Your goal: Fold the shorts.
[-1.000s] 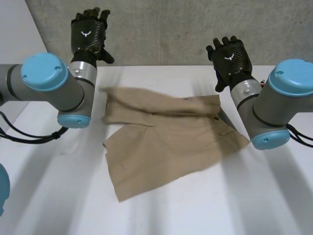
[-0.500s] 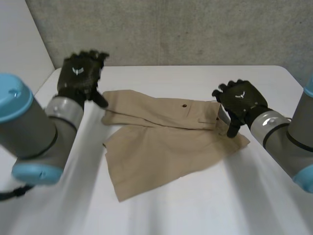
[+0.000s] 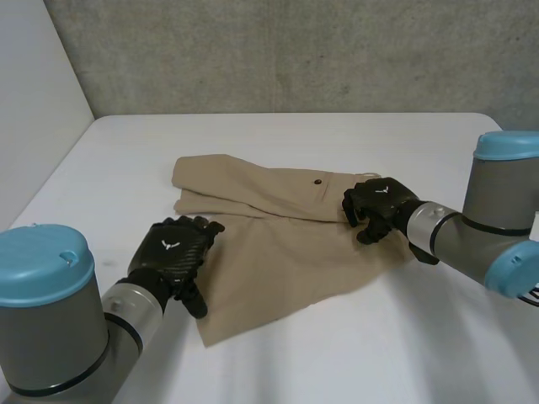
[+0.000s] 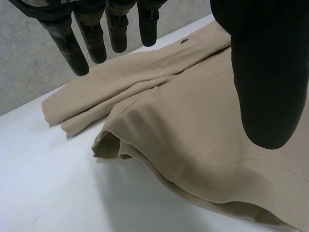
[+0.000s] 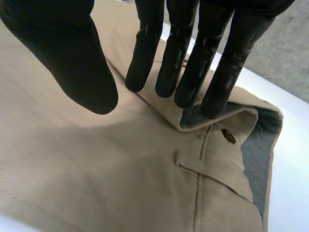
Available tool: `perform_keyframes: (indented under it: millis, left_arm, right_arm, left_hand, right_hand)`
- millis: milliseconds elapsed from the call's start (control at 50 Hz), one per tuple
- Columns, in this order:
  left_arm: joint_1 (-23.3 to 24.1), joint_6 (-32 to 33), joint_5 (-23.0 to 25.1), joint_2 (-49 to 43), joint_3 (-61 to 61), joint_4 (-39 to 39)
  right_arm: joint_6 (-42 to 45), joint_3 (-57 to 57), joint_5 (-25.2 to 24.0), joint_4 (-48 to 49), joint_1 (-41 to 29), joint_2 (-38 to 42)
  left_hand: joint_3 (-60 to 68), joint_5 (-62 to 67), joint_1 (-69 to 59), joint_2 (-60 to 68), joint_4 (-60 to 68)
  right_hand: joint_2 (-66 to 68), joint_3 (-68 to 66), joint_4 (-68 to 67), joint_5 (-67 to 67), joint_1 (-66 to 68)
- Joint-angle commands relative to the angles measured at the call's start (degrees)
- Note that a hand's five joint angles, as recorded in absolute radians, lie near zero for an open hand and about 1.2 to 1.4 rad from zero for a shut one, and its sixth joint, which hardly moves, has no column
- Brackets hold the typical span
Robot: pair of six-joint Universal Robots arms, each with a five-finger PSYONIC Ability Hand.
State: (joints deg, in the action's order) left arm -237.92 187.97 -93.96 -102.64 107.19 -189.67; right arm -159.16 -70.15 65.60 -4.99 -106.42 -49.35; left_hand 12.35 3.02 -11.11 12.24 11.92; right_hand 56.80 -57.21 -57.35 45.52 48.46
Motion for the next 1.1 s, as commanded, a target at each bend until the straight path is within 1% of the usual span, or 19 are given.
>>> perform_keyframes:
  millis: [20, 40, 80, 120, 160, 200, 280, 380, 500, 540, 600, 620, 700, 740, 780, 860, 960, 1000, 1100]
  left_arm:
    - [-0.27, 0.03, 0.0, 0.34, -0.05, -0.17]
    - [-0.27, 0.03, 0.0, 0.43, -0.05, -0.17]
    - [-0.27, 0.03, 0.0, 0.6, -0.05, -0.17]
    - [-0.09, 0.03, 0.0, 0.78, -0.14, -0.17]
    - [0.0, 0.03, 0.0, 1.04, -0.14, -0.17]
    - [0.08, 0.03, 0.0, 1.22, -0.14, -0.17]
    - [0.26, 0.03, 0.0, 1.31, 0.04, -0.08]
    - [0.61, 0.03, 0.0, 1.31, 0.39, 0.01]
    - [3.07, 0.03, 0.0, 1.13, 0.92, 0.88]
    - [3.69, 0.03, 0.0, 1.13, 1.01, 1.41]
    - [4.83, 0.03, -0.08, 1.13, 1.27, 3.08]
    - [5.44, -0.06, -0.43, 1.13, 1.36, 3.95]
    - [6.93, -0.5, -2.45, 0.78, 1.27, 5.02]
    - [7.38, -0.59, -3.68, 0.52, 1.27, 5.02]
    - [7.73, -0.76, -5.52, 0.08, 1.27, 4.93]
    - [7.91, -0.94, -7.11, -1.41, 1.27, 4.67]
    - [7.82, -1.55, -7.12, -3.35, 1.09, 4.4]
    - [7.91, -2.26, -7.12, -3.79, 1.01, 4.4]
    - [7.91, -4.89, -7.03, -5.28, 0.66, 4.4]
  right_arm:
    - [0.08, 10.19, 5.41, -2.75, -0.45, 6.9]
    - [0.08, 11.34, 6.55, -2.66, -0.63, 7.34]
    - [-0.1, 15.89, 10.49, -1.09, -0.89, 8.04]
    - [-0.62, 18.89, 12.79, 1.81, -0.98, 8.04]
    - [-2.11, 21.18, 15.33, 7.67, -0.98, 7.52]
    - [-2.82, 21.1, 15.79, 10.25, -0.98, 6.73]
    - [-2.91, 18.82, 15.52, 10.35, -1.07, 4.71]
    - [-2.65, 10.58, 14.91, 10.35, -1.33, 0.15]
    - [0.42, 0.73, 14.56, 10.0, -0.72, -5.57]
    - [2.52, -4.09, 13.6, 10.0, -0.37, -9.16]
    - [5.25, -8.59, 11.23, 10.0, 0.34, -12.51]
    - [7.17, -11.3, 9.56, 10.0, 1.47, -14.18]
    - [10.88, -16.86, 6.39, 10.0, 5.08, -16.48]
    - [11.94, -18.53, 5.25, 10.0, 6.14, -16.65]
    - [12.9, -20.38, 3.93, 10.0, 6.93, -16.74]
    - [14.22, -22.4, 2.69, 10.35, 7.11, -16.48]
    - [16.33, -23.02, 1.11, 11.05, 7.46, -14.29]
    - [17.47, -22.93, 0.41, 11.23, 8.07, -12.62]
    - [19.23, -22.32, -0.82, 11.49, 8.78, -10.15]
  left_hand:
    - [1.74, 1.07, -2.97, 1.85, 2.16]
    - [1.74, 1.07, -2.97, 1.85, 2.16]
    - [1.74, 1.07, -2.97, 1.85, 2.16]
    - [1.74, 1.07, -2.97, 1.85, 2.16]
    - [1.74, 1.07, -2.97, 1.85, 2.16]
    - [1.74, 1.07, -2.97, 1.85, 2.16]
    - [1.74, 1.07, -2.97, 1.85, 2.16]
    - [2.24, 1.57, -3.48, 2.35, 2.67]
    - [5.6, 4.93, -6.83, 5.71, 6.02]
    - [5.94, 5.27, -7.18, 6.05, 6.37]
    - [5.94, 5.27, -7.18, 6.05, 6.37]
    - [5.94, 5.27, -7.18, 6.05, 6.37]
    - [5.94, 5.27, -7.18, 6.05, 6.37]
    - [6.11, 5.44, -7.35, 6.22, 6.54]
    - [6.45, 5.77, -7.68, 6.56, 6.87]
    - [7.96, 7.29, -9.19, 8.07, 8.38]
    - [11.66, 10.99, -12.89, 11.77, 12.08]
    - [11.83, 11.16, -13.07, 11.94, 12.26]
    - [14.35, 13.68, -15.59, 14.46, 14.78]
  right_hand:
    - [-27.06, 27.46, 27.61, -25.78, -18.71]
    - [-45.69, 46.1, 46.24, -44.41, -37.34]
    - [-46.8, 47.21, 47.35, -45.52, -38.46]
    - [-46.8, 47.21, 47.35, -45.52, -38.46]
    - [-46.8, 47.21, 47.35, -45.52, -38.46]
    - [-46.8, 47.21, 47.35, -45.52, -38.46]
    - [-46.8, 47.21, 47.35, -45.52, -38.46]
    - [-46.8, 47.21, 47.35, -45.52, -38.46]
    - [-46.8, 47.21, 47.35, -45.52, -38.46]
    - [-46.8, 47.21, 47.35, -45.52, -38.46]
    - [-41.68, 42.09, 42.23, -40.41, -33.34]
    - [-40.67, 41.08, 41.22, -39.39, -32.33]
    - [-39.82, 40.23, 40.37, -38.54, -31.48]
    - [-39.49, 39.89, 40.04, -38.21, -31.14]
    - [-35.8, 36.2, 36.35, -34.52, -27.45]
    - [-30.41, 30.81, 30.96, -29.13, -22.06]
    - [-25.54, 25.95, 26.09, -24.26, -17.19]
    - [-22.51, 22.92, 23.06, -21.23, -14.17]
    - [-20.48, 20.89, 21.03, -19.2, -12.14]
